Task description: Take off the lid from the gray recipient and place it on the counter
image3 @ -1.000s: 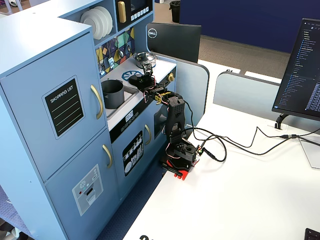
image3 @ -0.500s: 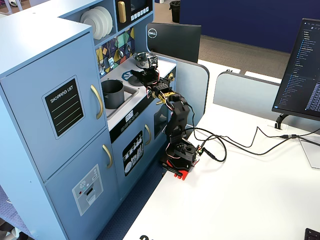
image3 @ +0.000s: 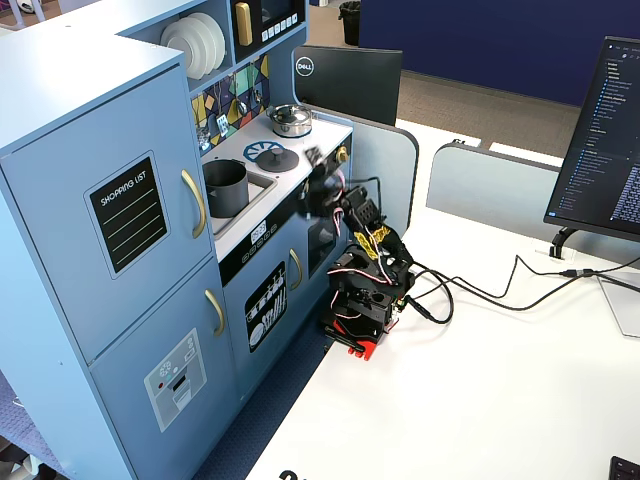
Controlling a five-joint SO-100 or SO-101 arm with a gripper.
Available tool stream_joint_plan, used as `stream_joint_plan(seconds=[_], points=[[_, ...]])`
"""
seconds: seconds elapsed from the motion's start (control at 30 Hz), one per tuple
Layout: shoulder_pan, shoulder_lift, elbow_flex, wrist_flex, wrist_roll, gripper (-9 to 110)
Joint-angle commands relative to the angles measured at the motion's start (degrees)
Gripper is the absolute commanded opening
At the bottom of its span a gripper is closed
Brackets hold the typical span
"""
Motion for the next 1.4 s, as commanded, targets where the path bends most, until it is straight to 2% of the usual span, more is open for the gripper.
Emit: stream_joint_plan(seconds=[0.0,0.17,0.33,0.43,0.87,1.37], points=[[-6.68,4.92,10.72,1.85,-1.14,0],[-13.18,14.24,29.09,1.41,-0.53,0],[-12.22,16.0,39.9,0.09,2.64,0],[-11.6,16.08,43.42,3.43,0.79,0],[-10.02,16.17,45.18,23.12,-5.63,0],[-7.82,16.17,45.18,23.29,-4.39,4]])
